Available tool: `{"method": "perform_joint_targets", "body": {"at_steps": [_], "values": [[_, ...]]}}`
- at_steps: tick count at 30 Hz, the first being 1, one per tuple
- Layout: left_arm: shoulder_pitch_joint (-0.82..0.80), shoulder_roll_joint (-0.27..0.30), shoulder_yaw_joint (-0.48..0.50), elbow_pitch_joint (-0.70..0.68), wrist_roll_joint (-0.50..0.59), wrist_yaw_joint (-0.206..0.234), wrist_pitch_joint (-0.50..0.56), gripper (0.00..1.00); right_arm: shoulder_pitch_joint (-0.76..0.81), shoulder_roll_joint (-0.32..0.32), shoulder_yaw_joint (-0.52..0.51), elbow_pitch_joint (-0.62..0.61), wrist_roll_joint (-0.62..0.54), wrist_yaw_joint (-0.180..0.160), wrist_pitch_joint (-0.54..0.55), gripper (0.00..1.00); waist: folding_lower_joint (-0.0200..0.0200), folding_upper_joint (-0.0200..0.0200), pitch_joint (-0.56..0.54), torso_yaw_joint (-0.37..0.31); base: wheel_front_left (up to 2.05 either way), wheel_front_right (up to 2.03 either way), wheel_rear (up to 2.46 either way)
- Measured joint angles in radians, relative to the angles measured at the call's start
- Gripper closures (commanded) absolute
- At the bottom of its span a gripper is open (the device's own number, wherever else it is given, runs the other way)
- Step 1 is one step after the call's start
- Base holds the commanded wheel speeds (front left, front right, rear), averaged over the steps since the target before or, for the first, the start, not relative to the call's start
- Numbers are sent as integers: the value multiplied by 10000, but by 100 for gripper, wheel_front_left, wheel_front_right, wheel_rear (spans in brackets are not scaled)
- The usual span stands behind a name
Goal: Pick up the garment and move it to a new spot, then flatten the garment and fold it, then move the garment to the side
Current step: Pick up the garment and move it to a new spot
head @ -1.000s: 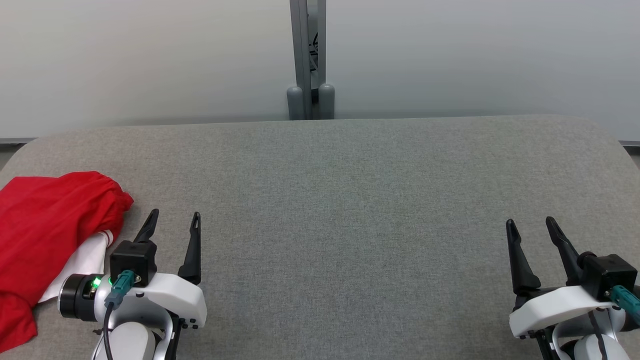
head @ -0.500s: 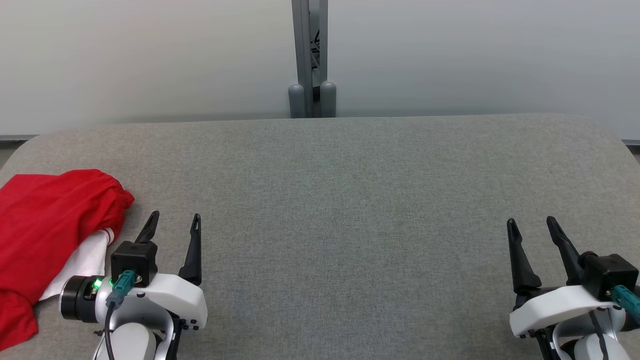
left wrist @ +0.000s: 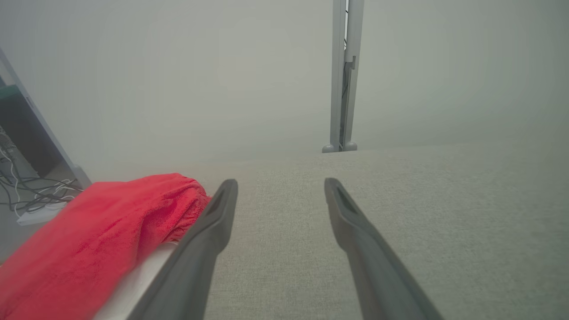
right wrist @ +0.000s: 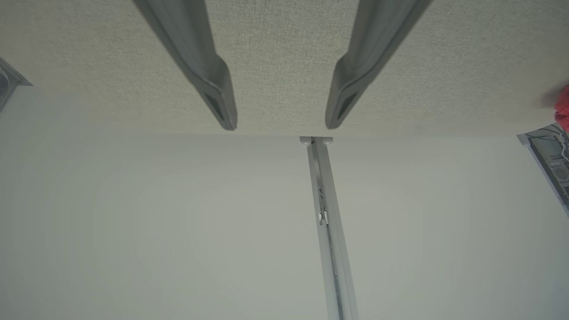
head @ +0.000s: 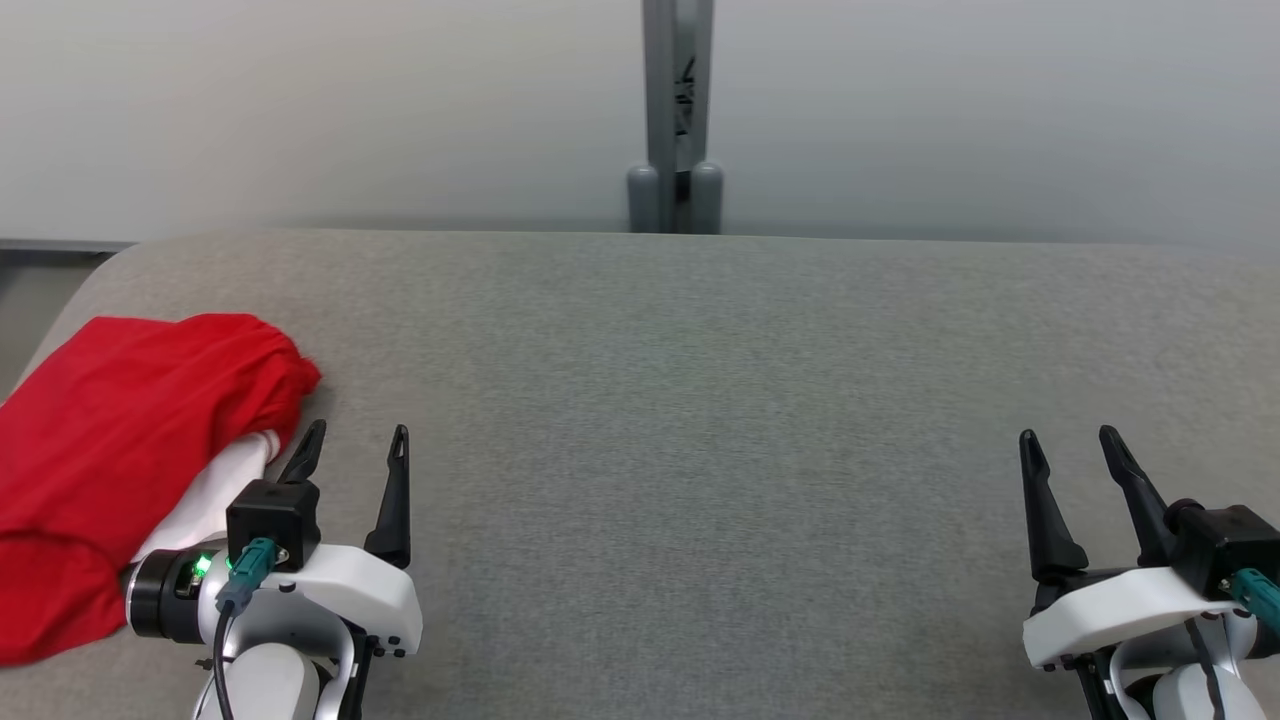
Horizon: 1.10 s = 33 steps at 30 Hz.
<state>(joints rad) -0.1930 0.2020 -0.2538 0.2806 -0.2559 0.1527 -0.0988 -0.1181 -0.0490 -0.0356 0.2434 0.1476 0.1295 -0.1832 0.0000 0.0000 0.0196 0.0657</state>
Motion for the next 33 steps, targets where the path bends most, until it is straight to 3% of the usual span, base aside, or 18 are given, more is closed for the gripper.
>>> {"method": "perform_joint_targets", "body": {"at_steps": [21, 33], "values": [[453, -222, 165, -157, -525, 368, -207, 0, -6, 8, 173, -219, 117, 0, 203, 0, 0, 0, -195, 3009, 0, 0, 0], [698, -167, 247, -420, -650, 558, -199, 0, -20, 12, 274, -88, 230, 0, 167, 0, 0, 0, -233, 4279, 0, 0, 0]]}}
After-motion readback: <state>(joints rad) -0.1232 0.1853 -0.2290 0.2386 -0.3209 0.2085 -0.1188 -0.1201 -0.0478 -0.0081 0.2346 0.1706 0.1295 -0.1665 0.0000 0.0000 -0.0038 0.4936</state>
